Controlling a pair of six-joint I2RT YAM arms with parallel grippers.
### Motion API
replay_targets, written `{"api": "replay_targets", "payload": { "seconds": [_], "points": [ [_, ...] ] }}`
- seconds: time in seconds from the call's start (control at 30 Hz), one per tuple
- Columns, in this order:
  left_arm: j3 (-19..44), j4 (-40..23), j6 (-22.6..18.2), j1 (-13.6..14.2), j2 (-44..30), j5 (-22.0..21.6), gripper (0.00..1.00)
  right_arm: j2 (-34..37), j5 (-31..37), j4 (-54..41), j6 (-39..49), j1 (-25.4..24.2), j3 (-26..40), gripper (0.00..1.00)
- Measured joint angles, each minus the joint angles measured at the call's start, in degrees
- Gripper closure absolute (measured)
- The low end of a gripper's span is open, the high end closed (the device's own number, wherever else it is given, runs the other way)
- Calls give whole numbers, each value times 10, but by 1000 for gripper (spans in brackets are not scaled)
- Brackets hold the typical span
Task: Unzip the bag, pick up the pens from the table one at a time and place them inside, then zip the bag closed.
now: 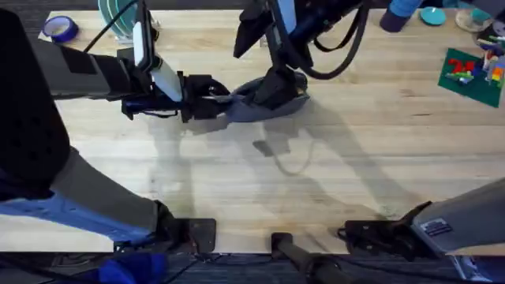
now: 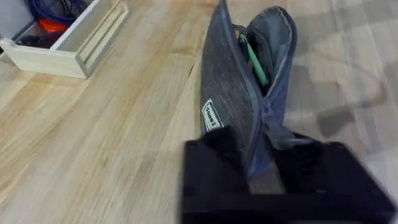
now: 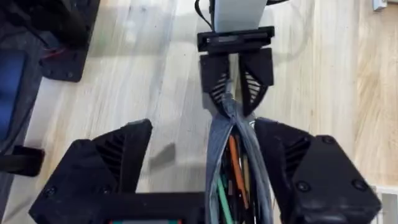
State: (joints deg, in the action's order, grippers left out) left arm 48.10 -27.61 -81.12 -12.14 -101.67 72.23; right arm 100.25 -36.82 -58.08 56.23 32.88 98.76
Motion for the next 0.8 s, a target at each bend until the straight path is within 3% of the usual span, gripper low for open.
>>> {"api": "replay_targets", "payload": {
  "seconds": [0.23,0.3,0.8],
  "points": [
    [0,0,3,0,0,0,45,0,0,-1,0,0,0,4],
    [0,0,3,0,0,0,9,0,0,-2,0,1,0,4],
    [0,0,-1,-1,0,-19,7,0,0,-2,5,1,0,4]
  ]
}}
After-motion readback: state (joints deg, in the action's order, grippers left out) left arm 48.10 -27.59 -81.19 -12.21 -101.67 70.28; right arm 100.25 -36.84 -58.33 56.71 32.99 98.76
